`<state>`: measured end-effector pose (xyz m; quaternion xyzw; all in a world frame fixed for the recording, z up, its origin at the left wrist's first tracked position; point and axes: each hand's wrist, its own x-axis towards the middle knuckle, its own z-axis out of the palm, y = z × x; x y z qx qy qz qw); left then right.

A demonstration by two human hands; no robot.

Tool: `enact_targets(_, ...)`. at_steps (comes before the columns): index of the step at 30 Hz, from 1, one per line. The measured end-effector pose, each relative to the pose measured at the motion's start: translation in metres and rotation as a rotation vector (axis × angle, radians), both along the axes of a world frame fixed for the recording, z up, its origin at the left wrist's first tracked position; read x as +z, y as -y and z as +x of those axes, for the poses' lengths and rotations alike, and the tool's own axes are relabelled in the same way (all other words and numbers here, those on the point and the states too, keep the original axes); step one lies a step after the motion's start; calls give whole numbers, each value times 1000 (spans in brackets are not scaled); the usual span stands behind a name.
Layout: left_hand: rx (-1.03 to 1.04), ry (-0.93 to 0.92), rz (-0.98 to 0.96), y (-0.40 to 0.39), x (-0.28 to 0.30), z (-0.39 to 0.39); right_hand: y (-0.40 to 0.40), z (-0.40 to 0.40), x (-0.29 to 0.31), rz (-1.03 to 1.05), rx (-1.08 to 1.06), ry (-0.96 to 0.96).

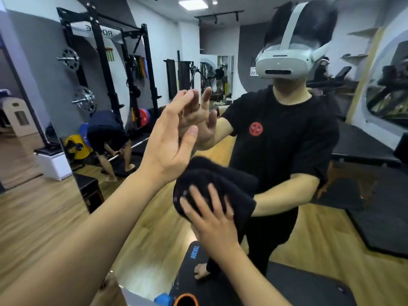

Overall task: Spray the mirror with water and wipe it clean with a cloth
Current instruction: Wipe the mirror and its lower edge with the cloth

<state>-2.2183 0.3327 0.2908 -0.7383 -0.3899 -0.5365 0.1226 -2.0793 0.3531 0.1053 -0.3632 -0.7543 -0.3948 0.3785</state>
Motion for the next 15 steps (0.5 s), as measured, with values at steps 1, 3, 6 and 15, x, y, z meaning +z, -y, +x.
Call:
enact_targets(1,0,-2,5,0,0,-5,0,0,-23,-22,-3,112)
enact_targets(3,-5,14,5,-2,0,-16,2,5,-60,-66,-36,313)
enact_targets(6,-9,18,12,-4,0,-42,3,10,-73,-78,-58,377)
enact_targets(15,38,40,116,-6,-9,-110,5,-38,113,-6,-7,-327)
